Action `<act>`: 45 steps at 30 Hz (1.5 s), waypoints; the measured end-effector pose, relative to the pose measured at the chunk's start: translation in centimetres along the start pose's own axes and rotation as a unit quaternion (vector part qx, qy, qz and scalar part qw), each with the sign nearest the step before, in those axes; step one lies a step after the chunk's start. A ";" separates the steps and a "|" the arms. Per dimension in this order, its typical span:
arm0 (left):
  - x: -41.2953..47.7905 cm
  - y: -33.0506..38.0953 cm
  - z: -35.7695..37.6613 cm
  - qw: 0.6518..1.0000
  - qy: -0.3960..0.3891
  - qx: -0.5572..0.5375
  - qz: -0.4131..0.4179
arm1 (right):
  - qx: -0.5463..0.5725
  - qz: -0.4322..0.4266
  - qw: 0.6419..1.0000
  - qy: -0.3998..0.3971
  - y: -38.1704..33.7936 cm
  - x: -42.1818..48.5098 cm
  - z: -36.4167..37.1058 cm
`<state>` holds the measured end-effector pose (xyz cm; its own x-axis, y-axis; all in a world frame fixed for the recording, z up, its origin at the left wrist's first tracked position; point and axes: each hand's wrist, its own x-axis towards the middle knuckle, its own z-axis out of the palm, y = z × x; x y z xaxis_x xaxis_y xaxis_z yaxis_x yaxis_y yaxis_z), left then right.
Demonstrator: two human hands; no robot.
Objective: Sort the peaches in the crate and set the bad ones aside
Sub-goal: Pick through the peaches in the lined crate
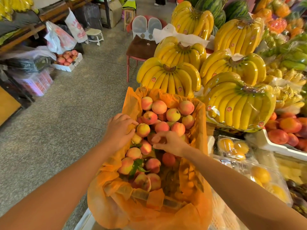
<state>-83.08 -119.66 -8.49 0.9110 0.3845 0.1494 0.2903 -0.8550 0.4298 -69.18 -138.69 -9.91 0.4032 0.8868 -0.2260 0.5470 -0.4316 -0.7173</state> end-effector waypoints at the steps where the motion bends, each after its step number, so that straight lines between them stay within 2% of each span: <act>1: 0.6 0.5 0.2 1.000 -0.003 -0.001 0.005 | -0.001 0.003 0.999 0.041 0.3 0.0 -1.3; 3: 1.9 1.5 0.8 1.000 -0.018 -0.015 0.011 | -0.031 0.021 0.993 0.114 1.5 0.2 -3.6; 6: 3.7 2.8 2.1 0.998 -0.056 -0.013 0.015 | -0.133 0.073 0.974 0.168 3.3 0.2 -6.0; 9: 5.2 4.1 3.7 0.997 -0.075 0.023 0.010 | -0.241 0.096 0.953 0.156 4.2 0.3 -6.7; 11: 6.0 4.6 4.8 0.995 -0.087 0.054 0.009 | -0.282 0.105 0.944 0.136 4.5 0.6 -6.6; 13: 6.7 4.7 5.7 0.994 -0.087 0.059 0.003 | -0.299 0.099 0.937 0.152 4.9 1.1 -6.4; 17: 8.2 4.9 6.8 0.999 -0.031 0.030 -0.010 | -0.241 0.085 0.919 0.299 5.8 1.9 -7.4; 19: 9.3 5.0 7.1 0.999 -0.011 0.037 -0.016 | -0.229 0.097 0.910 0.332 6.4 2.5 -8.4; 24: 12.7 4.9 8.0 0.997 -0.001 0.063 -0.037 | -0.226 0.130 0.920 0.293 7.2 4.2 -9.7; 31: 14.8 4.8 9.3 0.989 -0.031 0.136 -0.055 | -0.275 0.136 0.921 0.238 7.9 5.3 -10.8; 34: 15.1 5.2 9.5 0.985 -0.042 0.152 -0.065 | -0.291 0.123 0.918 0.240 8.1 5.3 -10.9; 38: 15.2 4.8 9.6 0.985 -0.006 0.168 -0.041 | -0.271 0.102 0.923 0.253 8.6 5.2 -11.0; 41: 14.8 4.8 9.2 0.992 0.023 0.120 -0.039 | -0.206 0.079 0.931 0.292 9.0 4.4 -11.1; 45: 14.4 4.9 7.9 0.994 0.054 -0.037 -0.087 | -0.075 0.047 0.947 0.308 8.7 3.3 -11.4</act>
<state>-66.25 -121.12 -11.26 0.8111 0.5629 0.1591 0.4149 -0.7454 0.5218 -54.74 -141.37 -9.43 0.7819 0.5978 0.1766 0.5667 -0.5637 -0.6010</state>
